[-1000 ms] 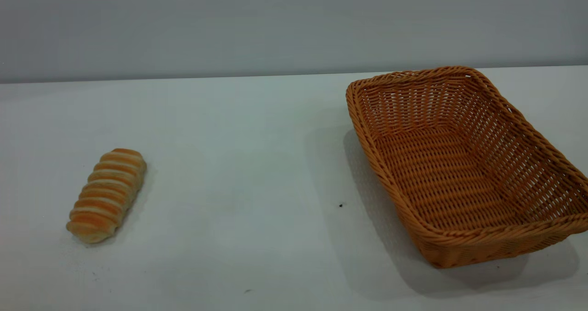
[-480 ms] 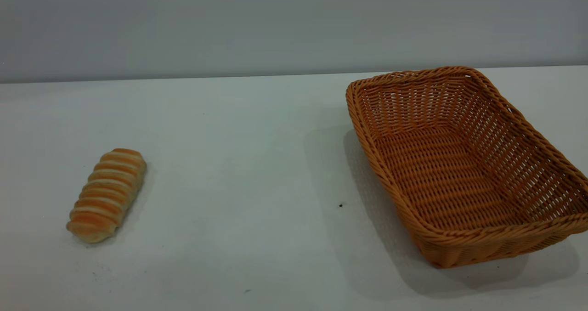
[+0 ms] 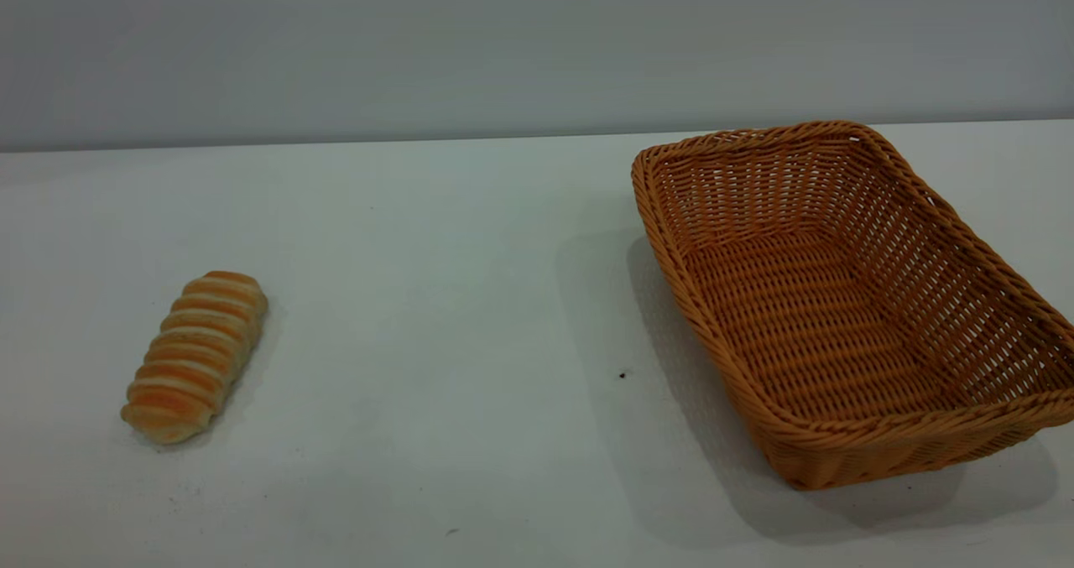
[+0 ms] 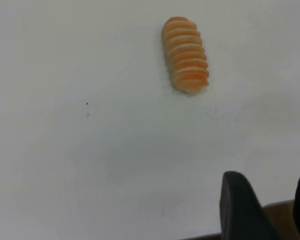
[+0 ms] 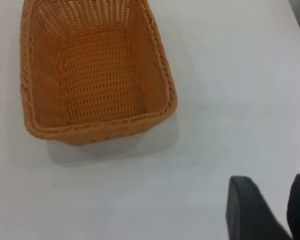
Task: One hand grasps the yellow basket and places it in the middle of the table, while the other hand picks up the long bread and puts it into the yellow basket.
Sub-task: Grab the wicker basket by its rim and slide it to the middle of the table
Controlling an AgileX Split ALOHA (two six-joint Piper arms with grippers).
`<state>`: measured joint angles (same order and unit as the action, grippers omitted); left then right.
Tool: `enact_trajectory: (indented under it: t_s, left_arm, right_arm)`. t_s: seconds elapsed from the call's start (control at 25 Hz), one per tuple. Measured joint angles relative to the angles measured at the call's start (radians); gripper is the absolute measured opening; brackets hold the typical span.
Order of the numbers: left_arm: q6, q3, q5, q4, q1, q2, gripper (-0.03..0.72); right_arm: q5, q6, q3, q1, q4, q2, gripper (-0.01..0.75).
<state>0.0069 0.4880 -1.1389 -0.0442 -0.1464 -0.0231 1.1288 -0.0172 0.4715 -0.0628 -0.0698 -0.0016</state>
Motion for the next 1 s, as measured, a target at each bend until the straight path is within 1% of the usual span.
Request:
enact_trajectory:
  t_s: [0.6, 0.72, 0.76, 0.8, 0.92, 1.0]
  left_arm:
    - [0.000, 0.000, 0.000, -0.001, 0.000, 0.000, 0.325]
    - [0.027, 0.003, 0.010, 0.009, -0.004, 0.005, 0.325]
    - [0.039, 0.010, 0.031, 0.021, -0.006, 0.016, 0.325]
    - [0.054, 0.015, 0.080, 0.034, -0.007, 0.032, 0.325]
    - [0.108, 0.029, 0.257, 0.105, -0.007, 0.153, 0.325]
    - [0.172, 0.029, 0.361, 0.165, -0.007, 0.269, 0.325]
  right_arm:
    - [0.000, 0.000, 0.000, 0.004, -0.005, 0.010, 0.238]
    - [-0.005, 0.002, 0.003, 0.004, -0.005, 0.013, 0.238]
    - [-0.022, 0.004, 0.009, 0.004, -0.010, 0.019, 0.238]
    - [-0.064, 0.004, 0.013, 0.004, -0.021, 0.028, 0.238]
    - [-0.220, 0.005, 0.022, 0.004, -0.106, 0.091, 0.238]
    - [-0.296, -0.012, 0.022, 0.004, -0.171, 0.172, 0.247]
